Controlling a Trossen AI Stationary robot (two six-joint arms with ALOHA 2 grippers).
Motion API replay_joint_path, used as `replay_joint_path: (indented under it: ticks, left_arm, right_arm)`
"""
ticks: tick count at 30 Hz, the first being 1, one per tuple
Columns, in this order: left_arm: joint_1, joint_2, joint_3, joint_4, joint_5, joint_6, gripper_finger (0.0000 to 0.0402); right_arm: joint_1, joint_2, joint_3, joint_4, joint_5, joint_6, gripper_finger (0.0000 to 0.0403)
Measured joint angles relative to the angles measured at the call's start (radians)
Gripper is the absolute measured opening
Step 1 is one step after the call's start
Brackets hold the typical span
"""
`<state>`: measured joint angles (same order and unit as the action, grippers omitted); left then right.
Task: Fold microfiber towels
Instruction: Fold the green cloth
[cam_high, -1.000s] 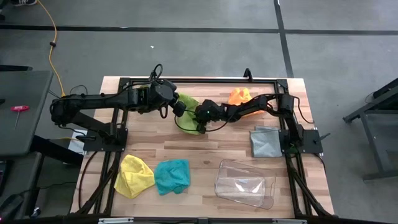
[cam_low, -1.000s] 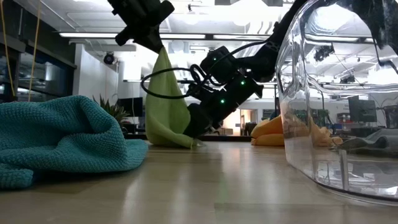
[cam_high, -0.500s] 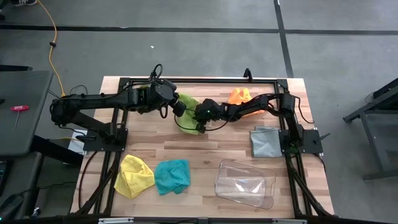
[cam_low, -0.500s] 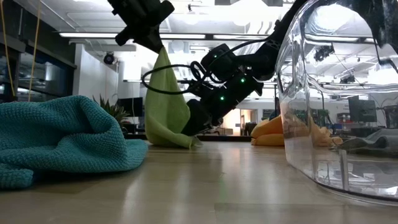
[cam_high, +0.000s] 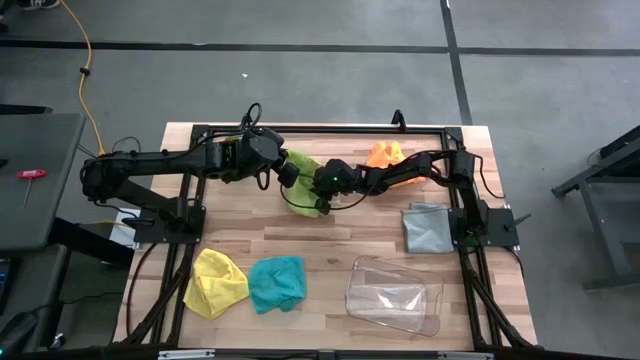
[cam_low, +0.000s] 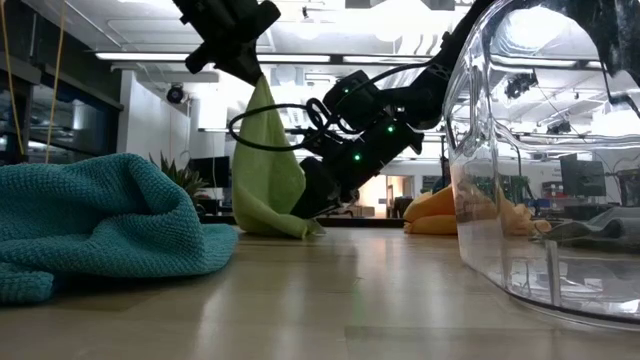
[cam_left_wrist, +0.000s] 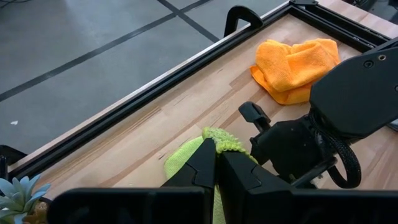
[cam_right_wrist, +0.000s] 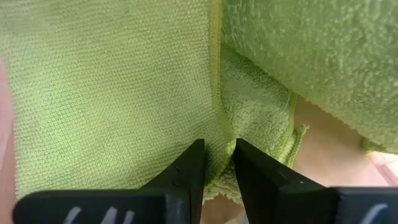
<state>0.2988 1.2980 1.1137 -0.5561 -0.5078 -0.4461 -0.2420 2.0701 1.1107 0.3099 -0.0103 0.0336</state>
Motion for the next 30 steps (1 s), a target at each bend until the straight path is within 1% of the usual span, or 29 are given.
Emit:
replay_joint_path:
  ticks: [3, 10, 14, 18, 22, 30]
  left_arm:
    - [0.000, 0.000, 0.000, 0.000, 0.000, 0.000, 0.0000]
    - [0.000, 0.000, 0.000, 0.000, 0.000, 0.000, 0.0000]
    - [0.000, 0.000, 0.000, 0.000, 0.000, 0.000, 0.0000]
    - [0.000, 0.000, 0.000, 0.000, 0.000, 0.001, 0.0000]
    - [0.000, 0.000, 0.000, 0.000, 0.000, 0.001, 0.0000]
    - [0.000, 0.000, 0.000, 0.000, 0.000, 0.002, 0.0000]
  right_arm:
    - [0.000, 0.000, 0.000, 0.000, -0.001, 0.015, 0.0088]
    - [0.000, 0.000, 0.000, -0.001, -0.001, 0.014, 0.0164]
    - [0.000, 0.000, 0.000, -0.001, -0.001, 0.011, 0.0190]
    - [0.000, -0.009, 0.000, -0.002, -0.001, -0.007, 0.0189]
    - [0.000, -0.033, 0.000, -0.025, -0.001, -0.028, 0.0176]
    - [0.003, -0.033, 0.000, -0.070, 0.003, -0.033, 0.0153]
